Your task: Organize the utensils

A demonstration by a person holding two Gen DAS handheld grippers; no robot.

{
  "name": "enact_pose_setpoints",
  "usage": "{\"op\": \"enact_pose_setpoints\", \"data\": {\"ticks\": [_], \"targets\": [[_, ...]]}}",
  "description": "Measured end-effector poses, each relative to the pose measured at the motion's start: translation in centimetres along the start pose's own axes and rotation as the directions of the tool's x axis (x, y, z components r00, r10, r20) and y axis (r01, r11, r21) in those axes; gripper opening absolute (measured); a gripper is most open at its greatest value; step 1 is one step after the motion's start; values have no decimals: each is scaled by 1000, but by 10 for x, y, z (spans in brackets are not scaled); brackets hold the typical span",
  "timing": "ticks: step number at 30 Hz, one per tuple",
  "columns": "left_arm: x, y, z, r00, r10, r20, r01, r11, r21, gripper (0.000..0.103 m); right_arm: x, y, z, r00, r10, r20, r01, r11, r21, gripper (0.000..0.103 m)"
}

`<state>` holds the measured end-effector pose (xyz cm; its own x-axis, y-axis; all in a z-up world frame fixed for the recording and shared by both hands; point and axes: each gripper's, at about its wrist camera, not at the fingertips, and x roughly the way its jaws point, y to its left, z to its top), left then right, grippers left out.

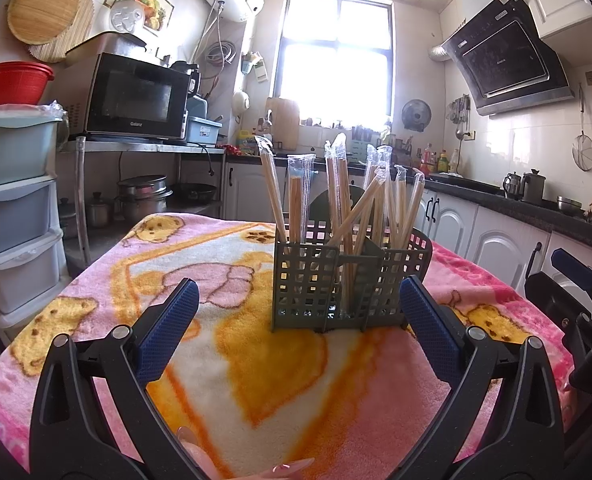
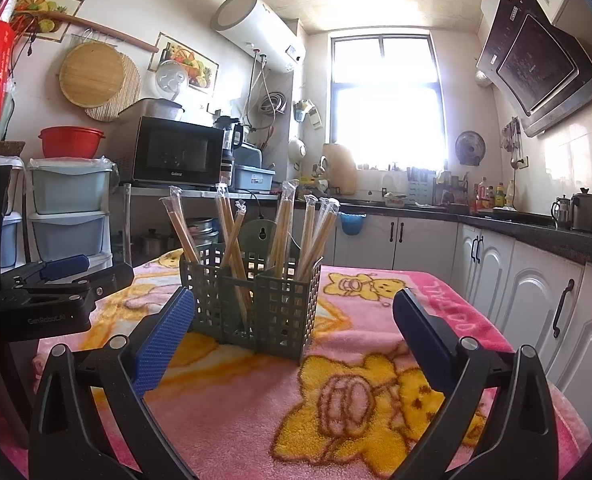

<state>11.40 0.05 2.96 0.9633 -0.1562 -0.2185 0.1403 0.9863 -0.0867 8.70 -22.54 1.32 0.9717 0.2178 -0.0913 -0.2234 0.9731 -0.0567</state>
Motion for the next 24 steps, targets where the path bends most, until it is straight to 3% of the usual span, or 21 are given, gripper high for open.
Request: {"op": "enact_pose_setpoints", "data": {"ticks": [24], "targets": [[0,0,0,1000,-1,0,1,1000,1,93,-1,-1,0,1000,-3,0,3,1000,5,97]]}}
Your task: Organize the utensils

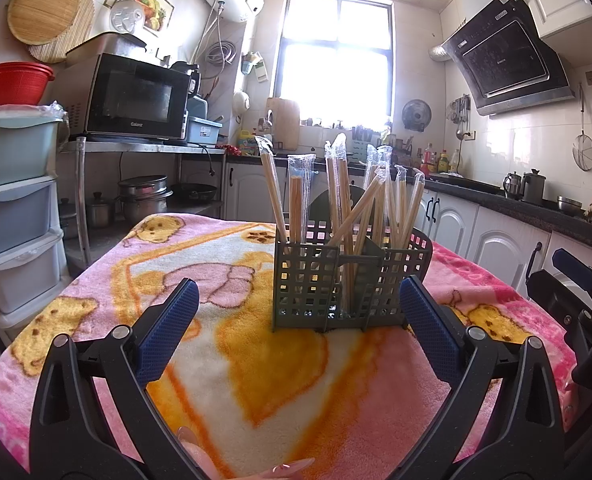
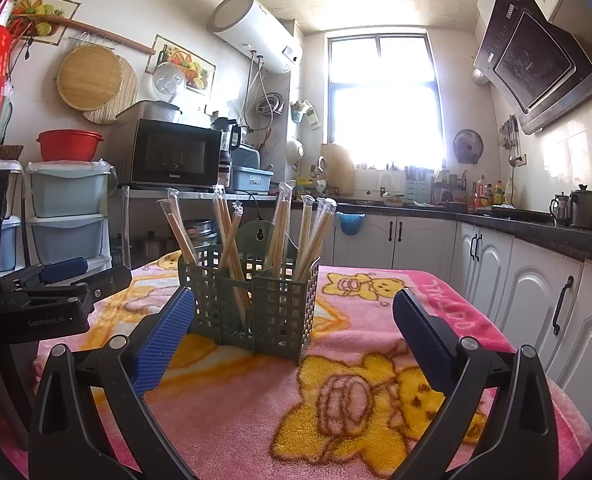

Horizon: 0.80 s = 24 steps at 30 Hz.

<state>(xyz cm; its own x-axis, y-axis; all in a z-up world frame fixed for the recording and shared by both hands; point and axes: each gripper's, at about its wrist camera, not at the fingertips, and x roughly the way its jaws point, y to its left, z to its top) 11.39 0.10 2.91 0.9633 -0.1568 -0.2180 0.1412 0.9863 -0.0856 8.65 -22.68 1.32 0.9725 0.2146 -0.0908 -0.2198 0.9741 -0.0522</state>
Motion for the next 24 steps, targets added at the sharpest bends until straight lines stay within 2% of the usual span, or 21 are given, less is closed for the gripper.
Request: {"op": "enact_pose_setpoints", "data": {"ticks": [11,16,20,24], "targets": [[-1,0,0,1000,0,-5,0,1000,3,93,0,-1,0,1000,-5,-2,5,1000,5,97],[-1,1,1,1000,-5,-13,5,1000,0,93,0,-2,2,999,-34,-14,35,999,26,97],[4,3,0,999,29,-44,-30,999,-17,93,7,-13,4,993,-95,-71,100,993,69,97],[10,14,0,996,33,-77,-38,997,-73,93,19,-38,5,968,-197,-158,214,971,102,97]]}}
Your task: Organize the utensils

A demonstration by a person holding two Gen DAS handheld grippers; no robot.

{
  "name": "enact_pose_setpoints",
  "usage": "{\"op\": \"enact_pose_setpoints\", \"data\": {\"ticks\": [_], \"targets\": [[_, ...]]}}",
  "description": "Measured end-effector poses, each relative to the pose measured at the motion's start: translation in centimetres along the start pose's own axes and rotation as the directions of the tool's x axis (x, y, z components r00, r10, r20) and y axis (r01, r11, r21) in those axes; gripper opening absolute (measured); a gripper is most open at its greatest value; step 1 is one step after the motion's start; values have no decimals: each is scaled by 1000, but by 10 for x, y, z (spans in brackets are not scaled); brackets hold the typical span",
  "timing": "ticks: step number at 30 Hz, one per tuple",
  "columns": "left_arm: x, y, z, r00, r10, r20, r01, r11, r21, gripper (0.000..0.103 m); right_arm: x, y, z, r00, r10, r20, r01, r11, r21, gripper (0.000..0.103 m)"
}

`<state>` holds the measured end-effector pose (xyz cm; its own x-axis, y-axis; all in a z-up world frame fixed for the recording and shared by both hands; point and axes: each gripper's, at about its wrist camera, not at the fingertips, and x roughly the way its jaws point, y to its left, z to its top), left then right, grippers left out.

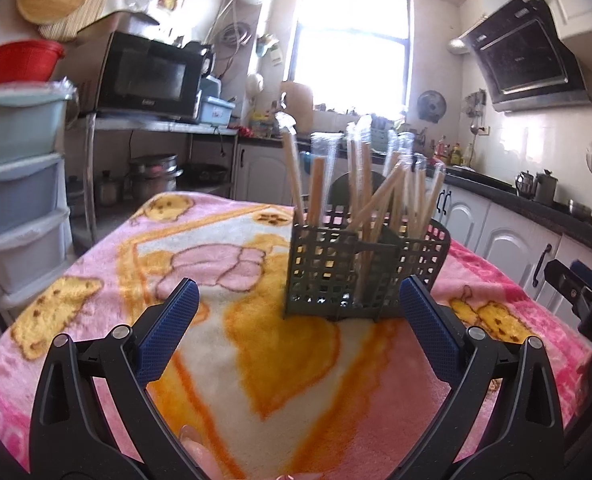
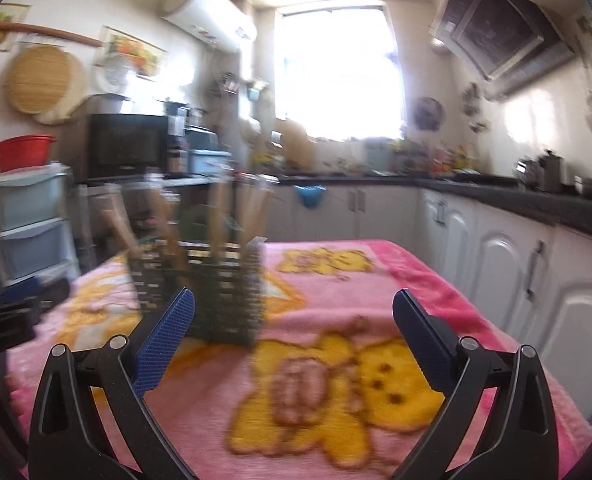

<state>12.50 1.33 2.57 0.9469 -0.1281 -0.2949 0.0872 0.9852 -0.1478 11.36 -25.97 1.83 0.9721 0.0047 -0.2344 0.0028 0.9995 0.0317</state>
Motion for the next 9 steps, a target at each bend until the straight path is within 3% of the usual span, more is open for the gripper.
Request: {"op": "enact_pose_setpoints", "data": {"ticks": [3,6,7,8,9], "targets": [[8,14,5,995,38,-87,-41,998,-40,93,22,-24,4,989,-84,-118,89,995,34,97],[24,44,16,975,110,-195,-123,991,-54,93,61,-56,3,932,-183,-313,198,980,19,97],[34,60,22,957,159,-241,-176,983,-52,93,74,-65,1,907,-207,-368,228,974,13,97],[46,75,26,931,208,-300,-232,971,-48,93,92,-76,-3,865,-238,-442,263,965,-4,97],[59,92,28,902,247,-354,-281,959,-47,93,102,-83,-6,840,-248,-482,276,961,-14,97]]}}
